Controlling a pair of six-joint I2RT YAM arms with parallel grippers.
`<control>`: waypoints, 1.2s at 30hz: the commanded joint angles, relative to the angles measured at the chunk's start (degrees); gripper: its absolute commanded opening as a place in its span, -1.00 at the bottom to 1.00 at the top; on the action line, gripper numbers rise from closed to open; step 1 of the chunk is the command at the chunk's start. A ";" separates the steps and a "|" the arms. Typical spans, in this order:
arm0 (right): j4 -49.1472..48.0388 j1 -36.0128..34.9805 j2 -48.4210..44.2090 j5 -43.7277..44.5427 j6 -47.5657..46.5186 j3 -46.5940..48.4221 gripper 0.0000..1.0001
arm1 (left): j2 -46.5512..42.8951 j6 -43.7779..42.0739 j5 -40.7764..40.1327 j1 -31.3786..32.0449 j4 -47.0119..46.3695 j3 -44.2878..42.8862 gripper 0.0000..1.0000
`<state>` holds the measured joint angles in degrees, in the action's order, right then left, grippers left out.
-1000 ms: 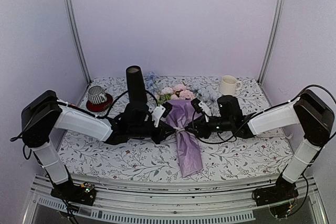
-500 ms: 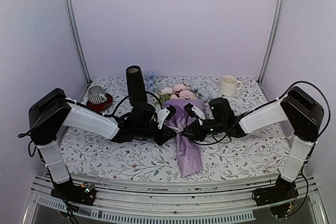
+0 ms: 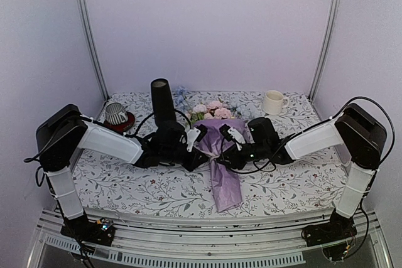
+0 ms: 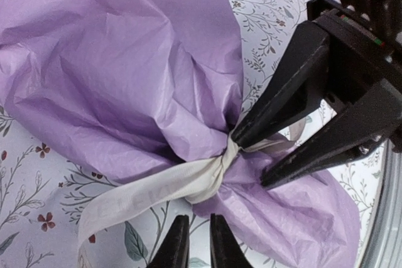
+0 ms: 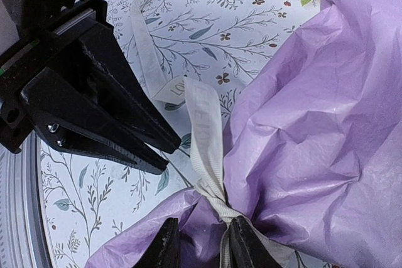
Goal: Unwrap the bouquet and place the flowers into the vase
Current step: Untie the half-tied ribbon from the folded wrapping paper.
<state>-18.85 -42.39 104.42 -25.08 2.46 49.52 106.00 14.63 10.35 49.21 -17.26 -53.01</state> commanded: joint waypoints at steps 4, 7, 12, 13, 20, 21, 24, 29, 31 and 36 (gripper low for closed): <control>-3.58 -0.40 -3.49 -0.03 -0.10 -2.57 -0.40 | -0.17 -0.35 1.34 -0.38 -0.19 -0.16 -0.73; -4.23 -0.37 -4.37 -0.10 -0.07 -2.66 -0.39 | -1.14 -0.38 1.55 -0.43 -1.61 0.97 -0.72; -4.00 -0.42 -3.44 -0.79 -0.26 -2.06 -0.39 | -1.07 -0.48 1.91 -0.41 -2.08 1.08 -0.71; -3.88 -0.44 -3.11 -1.09 -0.33 -1.84 -0.40 | -0.83 -0.42 2.02 -0.43 -2.01 0.95 -0.71; -2.13 -0.74 -1.37 -0.99 -0.83 0.15 -0.41 | -0.19 -0.33 2.28 -0.39 -1.46 0.32 -0.72; -1.81 -0.85 -0.91 -0.72 -0.87 0.64 -0.41 | -0.03 -0.31 2.37 -0.40 -1.46 0.22 -0.72; -0.18 -0.95 0.29 0.44 -0.76 2.33 -0.45 | 0.62 -0.31 2.70 -0.42 -1.38 -0.22 -0.73; 1.56 -1.13 1.89 1.61 -0.79 4.08 -0.53 | 1.35 -0.30 3.27 -0.41 -1.38 -0.82 -0.74; 2.24 -1.20 2.27 1.76 -0.87 4.48 -0.56 | 1.48 -0.31 3.27 -0.43 -1.28 -0.94 -0.74; 3.30 -1.50 1.94 4.49 -1.11 4.59 -0.60 | 1.49 -0.38 3.28 -0.43 -1.12 -0.99 -0.74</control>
<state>-17.65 -43.22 105.62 -23.46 1.89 52.95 106.21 14.61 12.91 49.21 -18.00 -52.77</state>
